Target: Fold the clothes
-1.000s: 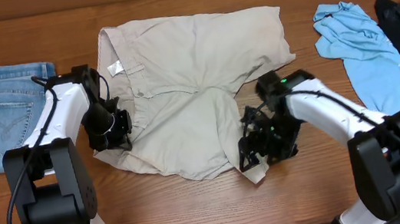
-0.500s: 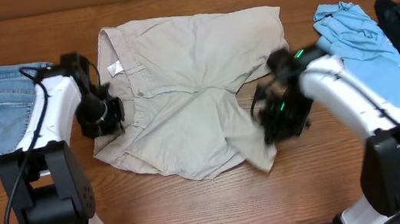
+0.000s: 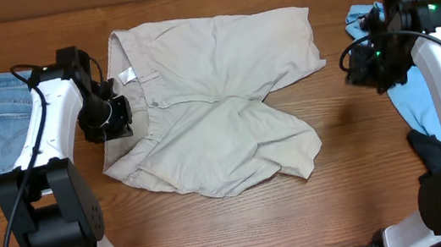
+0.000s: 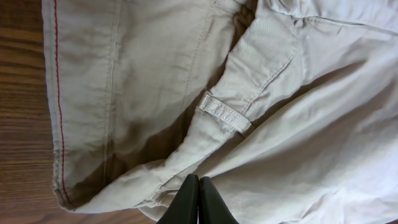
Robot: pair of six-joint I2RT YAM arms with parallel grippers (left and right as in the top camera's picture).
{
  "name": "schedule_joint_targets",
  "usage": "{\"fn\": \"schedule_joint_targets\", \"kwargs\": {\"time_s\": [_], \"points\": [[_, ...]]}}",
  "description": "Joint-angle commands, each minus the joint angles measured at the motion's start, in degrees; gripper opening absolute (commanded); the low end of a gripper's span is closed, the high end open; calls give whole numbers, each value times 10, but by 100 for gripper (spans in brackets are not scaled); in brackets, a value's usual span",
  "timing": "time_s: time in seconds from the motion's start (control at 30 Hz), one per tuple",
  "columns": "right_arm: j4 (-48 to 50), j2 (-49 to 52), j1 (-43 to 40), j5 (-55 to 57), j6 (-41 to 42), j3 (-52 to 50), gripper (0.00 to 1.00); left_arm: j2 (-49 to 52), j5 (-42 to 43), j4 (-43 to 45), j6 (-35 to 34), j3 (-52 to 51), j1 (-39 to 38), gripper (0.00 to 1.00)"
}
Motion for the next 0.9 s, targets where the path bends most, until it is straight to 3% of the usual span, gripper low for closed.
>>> {"fn": "schedule_joint_targets", "kwargs": {"time_s": [0.0,0.2,0.43,0.57,0.63,0.7,0.73,0.77,0.8,0.87], "points": [[-23,-2,19,-9,2,-27,49,-16,5,-1,-6,12,1,4],[57,-2,44,-44,2,-145,58,-16,5,-5,-6,12,1,4],[304,-2,60,-88,2,-330,66,-16,5,-8,-6,12,1,4],[403,-2,73,-126,1,-391,66,-16,5,-8,-6,12,1,4],[428,-2,78,-162,-16,-401,61,-16,5,-8,-6,12,1,4],[434,-2,83,-210,-49,-401,49,-16,5,-8,-6,12,1,4],[435,-2,86,-225,-59,-400,37,-16,5,-8,-6,12,1,4],[434,-2,87,-228,-62,-397,17,-16,5,-8,-6,12,1,4],[432,-2,86,-225,-60,-393,4,-16,5,-8,-6,12,1,4],[416,-5,79,-219,-42,-368,4,-16,5,-8,-6,12,1,4]]}}
